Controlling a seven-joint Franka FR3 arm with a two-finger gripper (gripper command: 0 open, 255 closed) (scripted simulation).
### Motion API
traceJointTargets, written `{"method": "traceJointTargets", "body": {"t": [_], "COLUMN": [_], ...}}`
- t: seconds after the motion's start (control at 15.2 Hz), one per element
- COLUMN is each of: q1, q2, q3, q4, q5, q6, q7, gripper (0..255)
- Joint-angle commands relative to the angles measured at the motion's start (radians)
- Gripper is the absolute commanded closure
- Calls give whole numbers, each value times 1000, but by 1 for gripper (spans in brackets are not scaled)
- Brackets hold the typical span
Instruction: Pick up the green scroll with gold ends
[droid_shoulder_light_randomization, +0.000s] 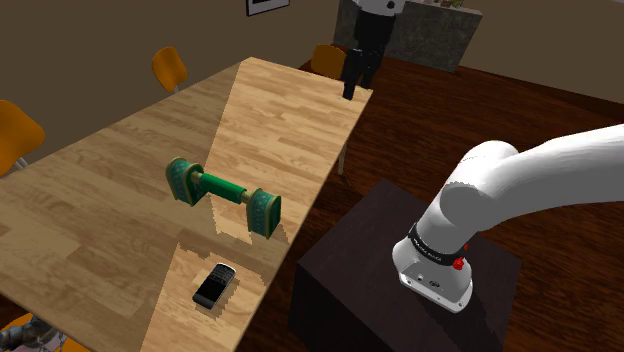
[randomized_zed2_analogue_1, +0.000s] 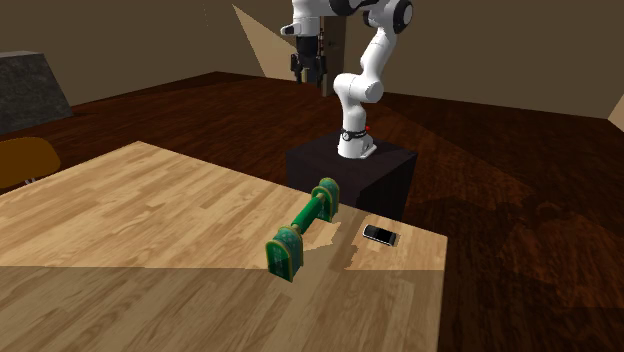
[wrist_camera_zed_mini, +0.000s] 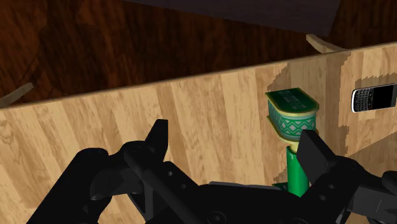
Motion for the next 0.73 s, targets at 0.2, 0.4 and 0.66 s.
{"method": "traceJointTargets", "body": {"t": [0.2,0.4,0.66], "q1": [18,34,52], "q2": [68,147,267], "q3": [36,72,120], "q4": [-23,-35,-31], "q5": [19,35,48], "q6": [92,184,302], "q7": [24,48,82], "gripper": [0,0,0]}}
